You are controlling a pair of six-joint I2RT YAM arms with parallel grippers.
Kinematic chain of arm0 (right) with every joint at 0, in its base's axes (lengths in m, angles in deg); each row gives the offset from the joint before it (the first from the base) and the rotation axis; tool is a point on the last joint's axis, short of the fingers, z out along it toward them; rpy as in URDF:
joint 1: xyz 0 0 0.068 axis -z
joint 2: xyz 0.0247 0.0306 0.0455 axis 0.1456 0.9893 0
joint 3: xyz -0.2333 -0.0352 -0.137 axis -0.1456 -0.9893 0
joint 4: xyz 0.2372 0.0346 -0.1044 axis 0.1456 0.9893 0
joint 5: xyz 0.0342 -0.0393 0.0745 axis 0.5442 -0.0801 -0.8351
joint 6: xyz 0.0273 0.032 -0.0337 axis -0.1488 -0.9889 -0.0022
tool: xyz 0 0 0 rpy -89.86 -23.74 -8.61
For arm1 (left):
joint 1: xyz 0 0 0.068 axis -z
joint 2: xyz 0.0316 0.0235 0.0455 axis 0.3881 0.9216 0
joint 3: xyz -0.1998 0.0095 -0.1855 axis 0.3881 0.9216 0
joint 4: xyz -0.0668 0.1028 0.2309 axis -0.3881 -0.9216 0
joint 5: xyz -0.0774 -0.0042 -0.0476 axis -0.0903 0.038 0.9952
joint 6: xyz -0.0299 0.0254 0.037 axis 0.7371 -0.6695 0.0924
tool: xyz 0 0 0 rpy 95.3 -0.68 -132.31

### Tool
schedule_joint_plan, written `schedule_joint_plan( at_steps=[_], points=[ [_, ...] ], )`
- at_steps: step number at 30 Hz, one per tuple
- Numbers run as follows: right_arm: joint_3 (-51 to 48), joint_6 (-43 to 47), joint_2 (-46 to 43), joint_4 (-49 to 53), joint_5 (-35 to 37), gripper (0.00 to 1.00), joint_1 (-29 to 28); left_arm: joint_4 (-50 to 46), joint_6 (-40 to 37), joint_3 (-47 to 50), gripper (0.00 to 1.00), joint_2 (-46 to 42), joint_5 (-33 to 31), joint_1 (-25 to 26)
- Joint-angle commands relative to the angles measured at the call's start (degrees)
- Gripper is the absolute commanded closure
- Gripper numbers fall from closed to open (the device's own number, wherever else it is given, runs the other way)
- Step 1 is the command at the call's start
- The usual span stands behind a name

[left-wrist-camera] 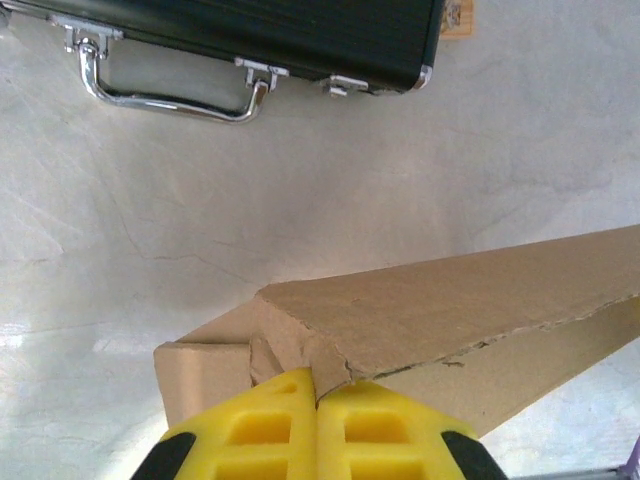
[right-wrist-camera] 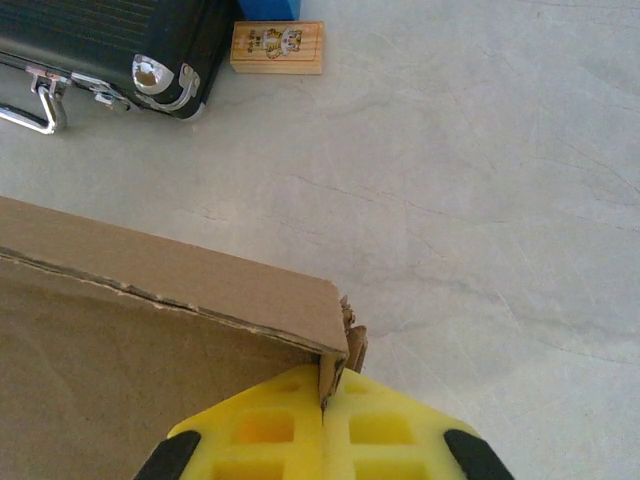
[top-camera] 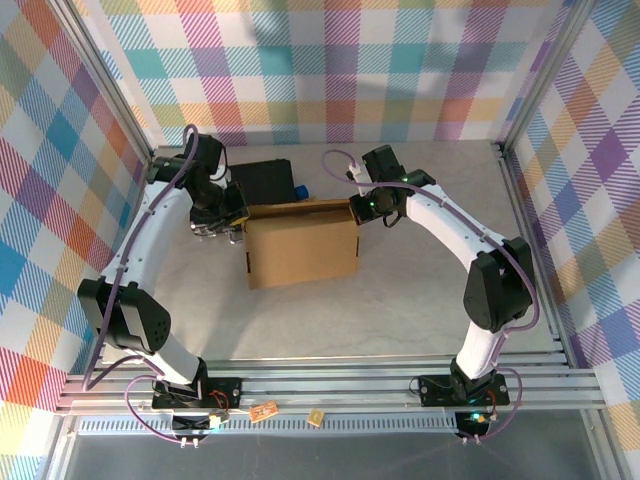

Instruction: Fold the paper box

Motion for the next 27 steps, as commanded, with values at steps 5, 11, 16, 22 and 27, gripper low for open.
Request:
schedule_joint_plan(
  at_steps=[5,11,16,22,27],
  points=[
    [2.5,1.1,1.0,3.4,-1.7,1.0,0.0,-5.3,-4.1,-4.6,1.0,1.7,1.4,0.0],
    [3.0,0.9,0.7,3.6,-1.9,1.0,0.0,-7.0,-4.1,-7.1,1.0,3.3,3.3,-0.6],
    [3.3,1.0,0.5,3.9,-1.5,1.0,0.2,-9.7,-4.5,-9.3,1.0,4.9,4.7,-1.0],
    [3.7,0.2,0.5,3.7,-2.4,1.0,0.3,-9.3,-3.5,-9.4,1.0,5.6,6.0,-1.9],
    [2.6,-0.9,0.3,2.9,-2.9,1.0,0.3,-7.4,-1.0,-8.9,1.0,6.1,8.8,-2.0]
  ],
)
